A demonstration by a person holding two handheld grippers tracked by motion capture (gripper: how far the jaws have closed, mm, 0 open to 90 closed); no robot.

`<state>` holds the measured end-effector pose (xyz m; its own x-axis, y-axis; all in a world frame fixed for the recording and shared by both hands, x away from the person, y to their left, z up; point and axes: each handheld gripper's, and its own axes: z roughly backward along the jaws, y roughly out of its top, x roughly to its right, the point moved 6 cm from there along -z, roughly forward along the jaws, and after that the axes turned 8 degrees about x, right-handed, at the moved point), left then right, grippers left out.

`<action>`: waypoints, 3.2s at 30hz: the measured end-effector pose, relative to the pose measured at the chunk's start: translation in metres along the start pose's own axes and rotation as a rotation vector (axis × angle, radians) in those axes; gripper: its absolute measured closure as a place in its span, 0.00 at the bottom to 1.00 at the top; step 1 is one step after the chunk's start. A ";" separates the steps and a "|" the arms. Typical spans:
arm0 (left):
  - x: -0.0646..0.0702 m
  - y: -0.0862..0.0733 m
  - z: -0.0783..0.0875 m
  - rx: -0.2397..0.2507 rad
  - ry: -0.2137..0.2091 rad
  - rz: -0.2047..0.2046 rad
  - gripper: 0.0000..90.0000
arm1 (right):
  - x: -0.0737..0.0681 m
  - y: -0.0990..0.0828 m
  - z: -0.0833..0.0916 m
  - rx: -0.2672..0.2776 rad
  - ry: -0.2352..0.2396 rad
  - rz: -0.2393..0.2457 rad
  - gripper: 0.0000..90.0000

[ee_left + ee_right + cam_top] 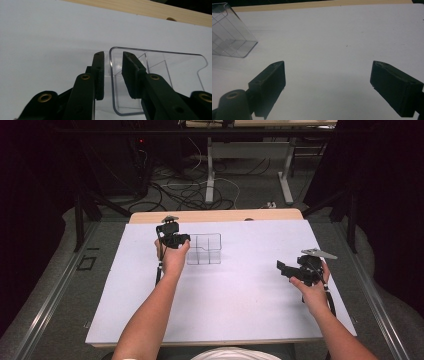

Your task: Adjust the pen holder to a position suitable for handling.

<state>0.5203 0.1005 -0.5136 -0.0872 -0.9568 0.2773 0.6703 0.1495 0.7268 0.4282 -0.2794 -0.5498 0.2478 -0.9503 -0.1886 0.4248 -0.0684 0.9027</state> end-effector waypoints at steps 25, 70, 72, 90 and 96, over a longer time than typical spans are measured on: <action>-0.013 -0.008 0.004 -0.011 -0.007 -0.050 1.00 | -0.001 -0.001 -0.001 -0.007 0.001 0.000 0.15; 0.031 -0.012 -0.013 -0.005 -0.052 -0.052 1.00 | -0.002 -0.002 -0.003 -0.009 0.009 -0.004 0.15; 0.030 -0.012 -0.013 -0.006 -0.056 -0.056 1.00 | -0.001 -0.002 -0.002 -0.008 0.012 0.003 0.15; 0.021 -0.003 0.009 0.030 -0.100 -0.054 0.95 | -0.002 -0.001 -0.003 -0.008 0.004 -0.008 0.15; 0.016 -0.008 0.020 0.039 -0.128 -0.047 0.89 | -0.001 -0.001 -0.003 -0.007 0.004 0.001 0.15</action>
<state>0.4991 0.0885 -0.5023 -0.2123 -0.9238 0.3186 0.6346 0.1176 0.7639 0.4304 -0.2774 -0.5522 0.2518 -0.9491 -0.1893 0.4309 -0.0652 0.9000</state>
